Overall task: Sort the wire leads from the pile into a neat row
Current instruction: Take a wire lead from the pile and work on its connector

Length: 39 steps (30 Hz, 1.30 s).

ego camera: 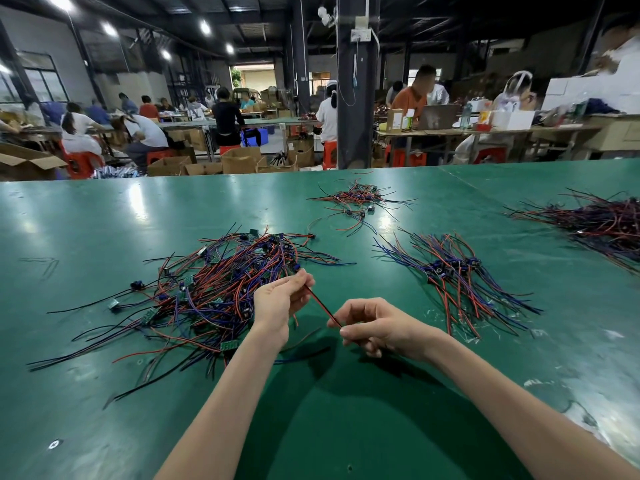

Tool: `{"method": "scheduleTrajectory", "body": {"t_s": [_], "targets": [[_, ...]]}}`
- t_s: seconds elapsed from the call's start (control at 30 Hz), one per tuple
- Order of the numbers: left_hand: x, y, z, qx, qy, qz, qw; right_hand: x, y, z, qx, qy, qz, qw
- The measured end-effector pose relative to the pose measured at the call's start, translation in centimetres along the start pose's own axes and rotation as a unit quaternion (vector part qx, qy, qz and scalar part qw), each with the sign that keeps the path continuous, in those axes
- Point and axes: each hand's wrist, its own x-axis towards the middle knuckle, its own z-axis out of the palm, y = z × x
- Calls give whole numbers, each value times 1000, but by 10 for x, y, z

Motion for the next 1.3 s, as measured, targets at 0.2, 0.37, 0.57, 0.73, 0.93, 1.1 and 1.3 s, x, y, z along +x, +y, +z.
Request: {"method": "scheduleTrajectory", "body": {"t_s": [0.2,0.37,0.57,0.73,0.93,1.1,1.3], "targets": [[0,0,0,-8,-4,-9,1000,-3,-3,-5,3,-8,7,1000],[1,0,-2,-15,-2,-14,1000,-5,-4,-8,-17,-31,-5,999],[1,2,-3,-19,4,-19,1000,-6,-5,-10,-16,-40,3,999],[2,4,-3,-25,9,-19,999,-8,-7,-10,-16,-57,15,998],[0,5,-3,-24,14,-20,999,-9,-9,-11,-15,-95,21,995],[-2,5,-1,-27,7,-23,999,-8,-8,-14,-10,-114,20,993],[-6,7,3,-48,-36,-52,997,-9,-10,-21,21,-137,23,990]]}}
